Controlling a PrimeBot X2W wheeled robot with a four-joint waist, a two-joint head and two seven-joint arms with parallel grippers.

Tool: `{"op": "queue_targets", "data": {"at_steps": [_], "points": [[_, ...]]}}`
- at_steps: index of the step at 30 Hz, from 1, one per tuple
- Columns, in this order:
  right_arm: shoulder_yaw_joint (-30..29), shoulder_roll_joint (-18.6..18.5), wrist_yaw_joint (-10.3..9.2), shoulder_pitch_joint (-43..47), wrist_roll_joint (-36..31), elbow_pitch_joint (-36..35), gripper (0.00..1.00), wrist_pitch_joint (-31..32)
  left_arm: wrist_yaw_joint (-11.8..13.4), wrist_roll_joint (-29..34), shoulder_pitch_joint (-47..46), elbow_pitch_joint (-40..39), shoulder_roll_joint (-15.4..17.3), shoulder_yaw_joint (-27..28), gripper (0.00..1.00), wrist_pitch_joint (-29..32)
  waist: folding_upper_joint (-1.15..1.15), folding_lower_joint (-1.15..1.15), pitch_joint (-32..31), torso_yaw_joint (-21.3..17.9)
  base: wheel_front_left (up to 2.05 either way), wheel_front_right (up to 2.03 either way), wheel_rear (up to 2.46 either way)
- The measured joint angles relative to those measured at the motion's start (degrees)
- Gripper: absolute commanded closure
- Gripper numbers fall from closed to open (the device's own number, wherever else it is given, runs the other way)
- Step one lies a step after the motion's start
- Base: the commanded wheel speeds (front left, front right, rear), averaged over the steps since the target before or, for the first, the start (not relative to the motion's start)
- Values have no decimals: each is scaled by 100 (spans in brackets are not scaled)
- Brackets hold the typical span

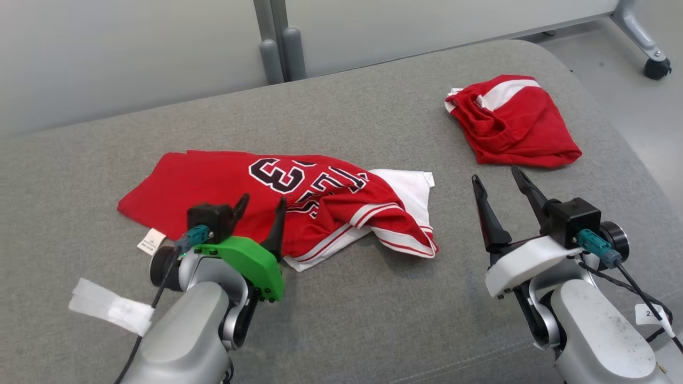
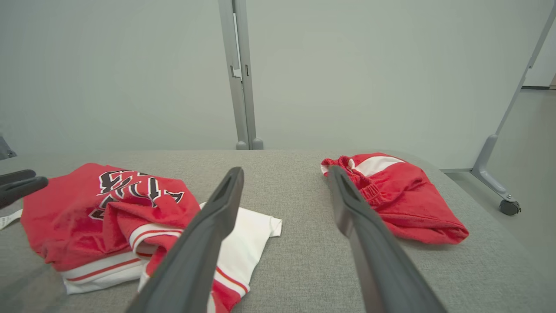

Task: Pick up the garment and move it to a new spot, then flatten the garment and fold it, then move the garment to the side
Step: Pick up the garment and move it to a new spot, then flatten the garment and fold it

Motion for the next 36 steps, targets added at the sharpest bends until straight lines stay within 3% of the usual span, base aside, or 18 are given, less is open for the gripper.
{"op": "queue_targets", "data": {"at_steps": [14, 22, 36], "points": [[255, 62, 19, 31, -2, -81, 0, 11, 107, -392, 207, 447, 464, 942, 0, -18, 0, 0, -62, 179, 0, 0, 0], [337, 54, 68, -83, -68, -243, 0, 70, 162, -886, 178, 859, 726, 1601, 0, -3, 0, 0, 209, 61, 0, 0, 0], [370, 3, 112, -324, -215, -411, 0, 134, 176, -971, -480, 1440, 1176, 1968, 0, 369, 0, 0, 845, -324, 0, 0, 0]]}}
